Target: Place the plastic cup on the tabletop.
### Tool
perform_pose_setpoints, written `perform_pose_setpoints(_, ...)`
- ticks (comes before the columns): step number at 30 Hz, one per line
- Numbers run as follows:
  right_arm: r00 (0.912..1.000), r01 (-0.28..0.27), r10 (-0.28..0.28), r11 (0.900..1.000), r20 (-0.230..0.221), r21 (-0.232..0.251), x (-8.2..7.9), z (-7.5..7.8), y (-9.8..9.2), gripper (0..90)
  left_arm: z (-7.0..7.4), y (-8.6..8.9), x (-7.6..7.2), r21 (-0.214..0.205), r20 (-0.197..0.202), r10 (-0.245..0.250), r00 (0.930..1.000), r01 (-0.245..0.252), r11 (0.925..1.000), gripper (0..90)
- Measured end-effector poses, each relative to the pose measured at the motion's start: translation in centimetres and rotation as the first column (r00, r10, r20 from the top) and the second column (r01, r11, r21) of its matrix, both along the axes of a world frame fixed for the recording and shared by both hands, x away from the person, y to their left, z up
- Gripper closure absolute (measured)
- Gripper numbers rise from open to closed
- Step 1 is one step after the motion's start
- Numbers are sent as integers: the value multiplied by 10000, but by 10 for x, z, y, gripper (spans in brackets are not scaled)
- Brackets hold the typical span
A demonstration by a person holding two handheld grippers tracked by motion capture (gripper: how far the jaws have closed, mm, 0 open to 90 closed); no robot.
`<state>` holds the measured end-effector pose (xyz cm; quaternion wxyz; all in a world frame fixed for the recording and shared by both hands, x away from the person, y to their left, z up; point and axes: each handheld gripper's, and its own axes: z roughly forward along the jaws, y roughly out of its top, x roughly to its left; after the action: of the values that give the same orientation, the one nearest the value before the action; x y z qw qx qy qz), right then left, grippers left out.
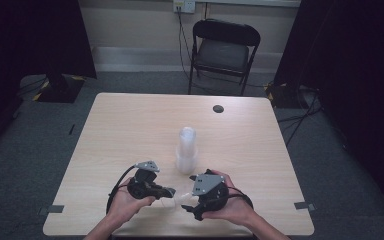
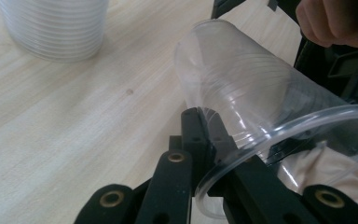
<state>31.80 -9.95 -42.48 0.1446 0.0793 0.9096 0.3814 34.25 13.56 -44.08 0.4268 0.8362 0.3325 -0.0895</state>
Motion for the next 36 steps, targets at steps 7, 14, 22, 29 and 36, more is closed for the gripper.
perform_pose_setpoints(7,9988,-101,123,9988,467,-475,0,-7,7,127,4,-7,0,-9,-125,-86,9999,86,10000,900)
perform_pose_setpoints(14,9978,49,-18,9989,659,-467,1,-8,8,150,4,-4,2,-208,-209,113,9997,-118,9997,900)
perform_pose_setpoints(22,9953,158,-112,9988,966,-470,0,-7,8,257,6,2,4,-543,-18,705,9975,-705,9960,893)
perform_pose_setpoints(29,9948,42,10,9987,1015,-507,-1,-8,9,272,6,4,4,-704,-80,781,9969,-785,9944,895)
perform_pose_setpoints(36,9927,-310,358,9986,1153,-432,-5,-8,16,276,5,0,5,-558,-414,639,9971,-662,9962,900)
